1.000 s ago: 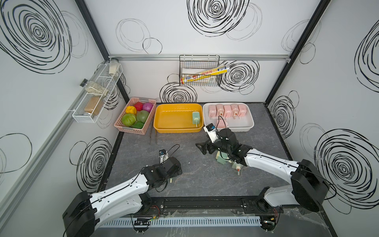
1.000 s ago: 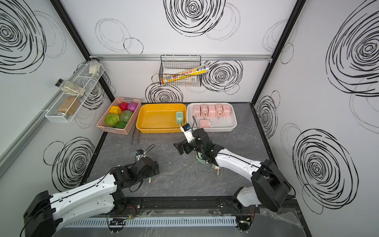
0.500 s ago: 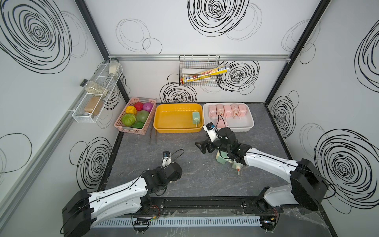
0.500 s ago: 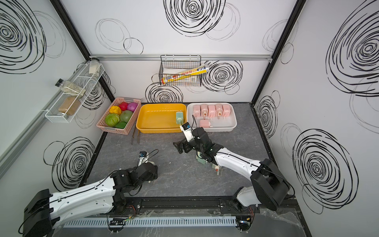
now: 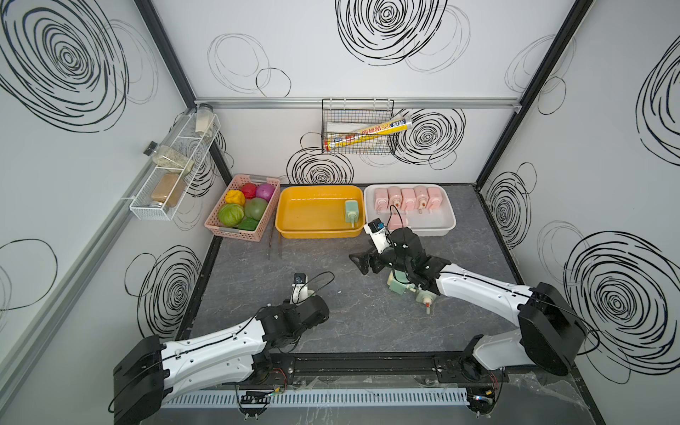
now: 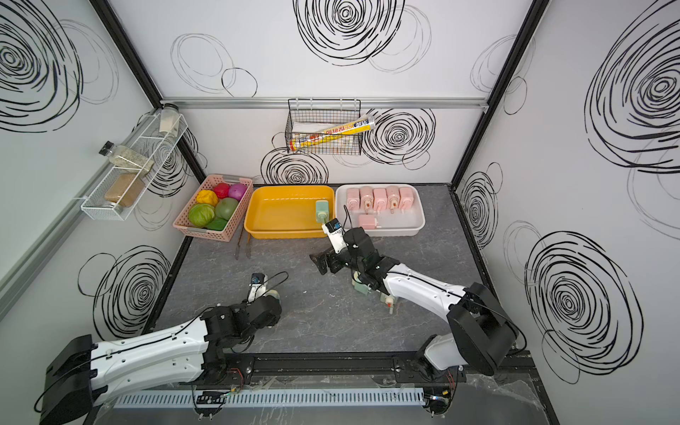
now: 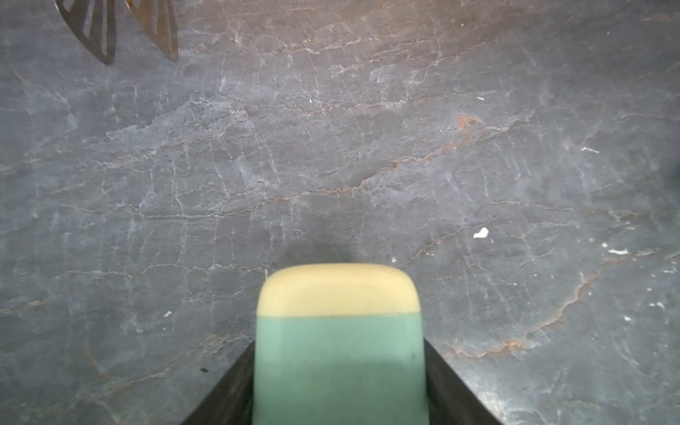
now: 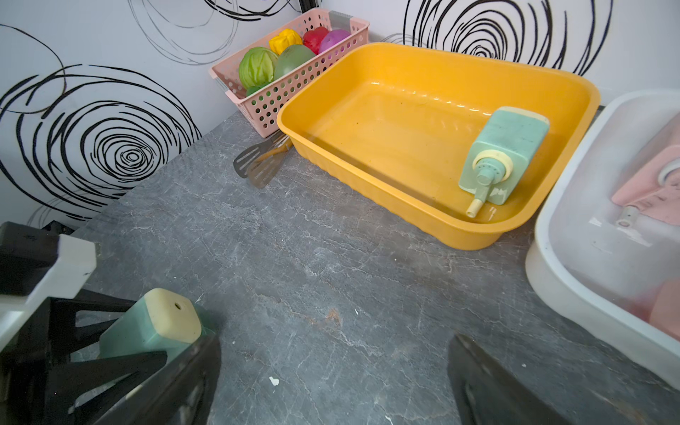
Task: Place the pencil sharpeners by color into the storage box
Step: Pick up the pencil sharpener from the center of the board.
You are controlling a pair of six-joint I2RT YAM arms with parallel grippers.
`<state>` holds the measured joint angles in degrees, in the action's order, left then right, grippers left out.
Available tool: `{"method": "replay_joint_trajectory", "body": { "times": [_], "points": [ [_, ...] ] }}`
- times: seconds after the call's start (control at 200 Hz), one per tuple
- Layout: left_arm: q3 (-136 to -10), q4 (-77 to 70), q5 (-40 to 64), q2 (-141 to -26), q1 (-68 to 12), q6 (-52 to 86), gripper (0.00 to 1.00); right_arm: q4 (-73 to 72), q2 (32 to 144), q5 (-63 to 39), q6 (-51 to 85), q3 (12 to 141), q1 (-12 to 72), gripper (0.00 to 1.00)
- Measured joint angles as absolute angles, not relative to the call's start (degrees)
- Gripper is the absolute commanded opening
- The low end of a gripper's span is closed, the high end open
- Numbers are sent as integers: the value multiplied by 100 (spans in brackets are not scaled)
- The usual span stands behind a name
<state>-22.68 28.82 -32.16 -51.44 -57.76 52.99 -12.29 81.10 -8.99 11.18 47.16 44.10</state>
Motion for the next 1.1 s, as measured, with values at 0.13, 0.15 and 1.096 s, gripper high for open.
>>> {"method": "replay_joint_trajectory", "body": {
  "times": [0.13, 0.15, 1.096],
  "points": [
    [-2268, 2888, -3229, -5144, -5776, 5317, 52, -1229, 8117, -902, 1118, 4716, 4410, 100],
    [-2268, 2888, -3229, -5144, -5776, 5317, 52, -1229, 8117, -902, 1118, 4716, 4410, 100],
    [-3579, 2211, -2418, -6112, -3955, 4115, 0, -1153, 8068, -528, 1638, 4716, 4388, 100]
  ]
}}
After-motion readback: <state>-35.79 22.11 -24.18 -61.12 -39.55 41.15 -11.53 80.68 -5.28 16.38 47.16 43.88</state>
